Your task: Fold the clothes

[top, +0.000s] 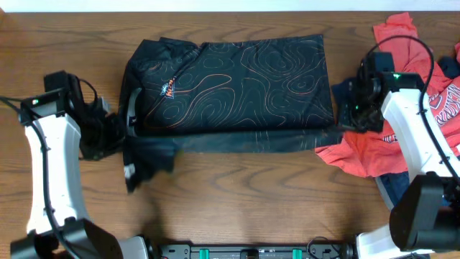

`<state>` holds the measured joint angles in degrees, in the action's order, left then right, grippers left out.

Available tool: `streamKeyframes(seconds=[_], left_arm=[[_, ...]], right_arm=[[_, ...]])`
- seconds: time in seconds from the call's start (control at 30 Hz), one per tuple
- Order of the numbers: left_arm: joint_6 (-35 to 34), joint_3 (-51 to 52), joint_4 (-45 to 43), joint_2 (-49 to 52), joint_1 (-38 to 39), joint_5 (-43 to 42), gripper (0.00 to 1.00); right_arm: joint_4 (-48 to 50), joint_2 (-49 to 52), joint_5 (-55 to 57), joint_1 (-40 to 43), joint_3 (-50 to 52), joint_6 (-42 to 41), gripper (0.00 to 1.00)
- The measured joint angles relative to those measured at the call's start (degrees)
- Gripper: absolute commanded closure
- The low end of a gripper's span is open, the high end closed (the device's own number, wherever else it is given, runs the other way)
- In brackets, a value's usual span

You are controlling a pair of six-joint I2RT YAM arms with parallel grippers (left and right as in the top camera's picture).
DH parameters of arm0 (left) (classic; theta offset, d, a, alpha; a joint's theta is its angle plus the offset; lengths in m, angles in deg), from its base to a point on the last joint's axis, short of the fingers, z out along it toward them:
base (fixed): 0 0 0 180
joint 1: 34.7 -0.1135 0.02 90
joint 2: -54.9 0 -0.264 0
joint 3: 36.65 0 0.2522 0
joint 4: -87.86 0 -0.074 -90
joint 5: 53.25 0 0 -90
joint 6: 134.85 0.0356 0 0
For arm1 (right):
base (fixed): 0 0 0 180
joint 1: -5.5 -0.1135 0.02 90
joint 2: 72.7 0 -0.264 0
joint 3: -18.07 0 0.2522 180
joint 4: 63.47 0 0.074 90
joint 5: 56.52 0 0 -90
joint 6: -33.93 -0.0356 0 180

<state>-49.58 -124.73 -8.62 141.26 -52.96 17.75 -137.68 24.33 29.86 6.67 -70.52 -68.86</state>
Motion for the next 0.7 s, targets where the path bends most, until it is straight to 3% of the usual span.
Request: streamKeyframes(seconds=[0.37, 0.63, 0.67, 0.7], left_arm=[[-0.02, 0.02, -15.06, 12.9, 0.0, -6.82, 0.94], [-0.13, 0.07, -24.94, 16.81, 0.0, -7.65, 0.93], [-0.13, 0.07, -25.86, 16.81, 0.0, -7.67, 0.88], [-0.15, 0.07, -26.64, 16.81, 0.0, -7.67, 0.73]], right_arm=[[17.31, 5.01, -2.01, -0.39, 0.0, 0.0, 0.99], [26.18, 11.1, -2.47, -2.19, 0.02, 0.04, 0.92], [27.36, 11.61, -2.6, -2.32, 0.02, 0.04, 0.89], [28.37, 12.07, -2.62, -2.45, 0.02, 0.02, 0.75]])
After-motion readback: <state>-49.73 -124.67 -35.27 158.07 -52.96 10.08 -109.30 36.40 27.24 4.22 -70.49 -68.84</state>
